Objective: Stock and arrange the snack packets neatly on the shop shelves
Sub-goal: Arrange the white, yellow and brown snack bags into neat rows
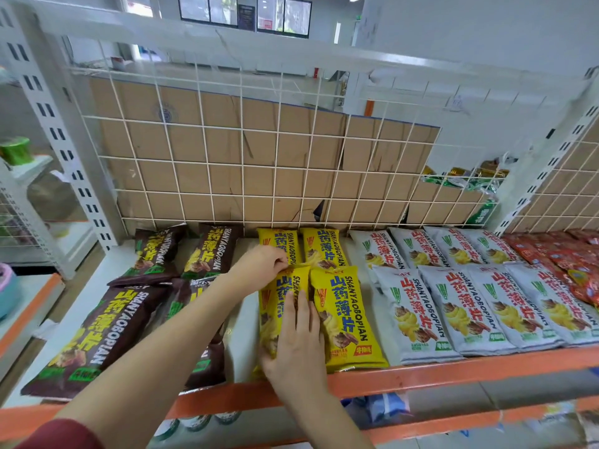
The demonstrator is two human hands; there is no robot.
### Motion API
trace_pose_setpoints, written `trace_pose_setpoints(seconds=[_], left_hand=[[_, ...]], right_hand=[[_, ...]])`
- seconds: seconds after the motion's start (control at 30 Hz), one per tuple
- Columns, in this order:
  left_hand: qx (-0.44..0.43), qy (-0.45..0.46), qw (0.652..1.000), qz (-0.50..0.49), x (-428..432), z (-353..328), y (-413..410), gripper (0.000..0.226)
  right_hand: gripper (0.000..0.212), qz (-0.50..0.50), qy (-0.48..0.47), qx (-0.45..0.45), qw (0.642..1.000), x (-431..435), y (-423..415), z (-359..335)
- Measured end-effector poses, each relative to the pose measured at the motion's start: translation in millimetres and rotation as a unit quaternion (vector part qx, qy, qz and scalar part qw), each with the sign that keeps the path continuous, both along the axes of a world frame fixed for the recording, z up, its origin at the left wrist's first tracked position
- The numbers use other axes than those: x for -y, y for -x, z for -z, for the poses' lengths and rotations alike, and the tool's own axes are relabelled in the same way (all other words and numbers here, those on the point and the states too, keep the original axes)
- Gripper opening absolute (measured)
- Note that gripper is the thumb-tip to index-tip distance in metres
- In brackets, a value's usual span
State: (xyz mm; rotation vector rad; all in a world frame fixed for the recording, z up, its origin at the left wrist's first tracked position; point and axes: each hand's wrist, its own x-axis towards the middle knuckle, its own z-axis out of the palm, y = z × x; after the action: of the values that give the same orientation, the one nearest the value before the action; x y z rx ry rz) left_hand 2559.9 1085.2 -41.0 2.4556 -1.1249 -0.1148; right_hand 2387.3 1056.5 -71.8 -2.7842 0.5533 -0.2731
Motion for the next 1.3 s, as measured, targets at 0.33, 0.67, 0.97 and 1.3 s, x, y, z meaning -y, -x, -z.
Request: trace_pose_setpoints(seconds=[0.33, 0.67, 0.97, 1.3], left_hand=[[-0.025, -0.031, 0.997, -0.061, 9.8, 2.8, 0.5, 0.021], [0.139, 0.01, 0.987, -0.084, 0.7, 5.6, 16.8, 0.02], [0.075, -0.006, 0.997, 0.01, -12.9, 22.0, 73.7, 0.08], [0.125, -0.058, 0.99, -0.012, -10.5, 33.6, 88.6, 0.075]], right_hand=[[0.107, 0.013, -0.088, -0.042, 0.995, -2.6, 4.5, -5.3], [0.084, 0.025, 0.012, 0.044, 0.999, -0.2, 10.1, 2.9], [0.052, -0.009, 0.028, -0.009, 1.0, 92.7, -12.4, -14.5], [0.065, -0.045, 0.003, -0.03, 0.999, 97.0, -6.4, -8.5]])
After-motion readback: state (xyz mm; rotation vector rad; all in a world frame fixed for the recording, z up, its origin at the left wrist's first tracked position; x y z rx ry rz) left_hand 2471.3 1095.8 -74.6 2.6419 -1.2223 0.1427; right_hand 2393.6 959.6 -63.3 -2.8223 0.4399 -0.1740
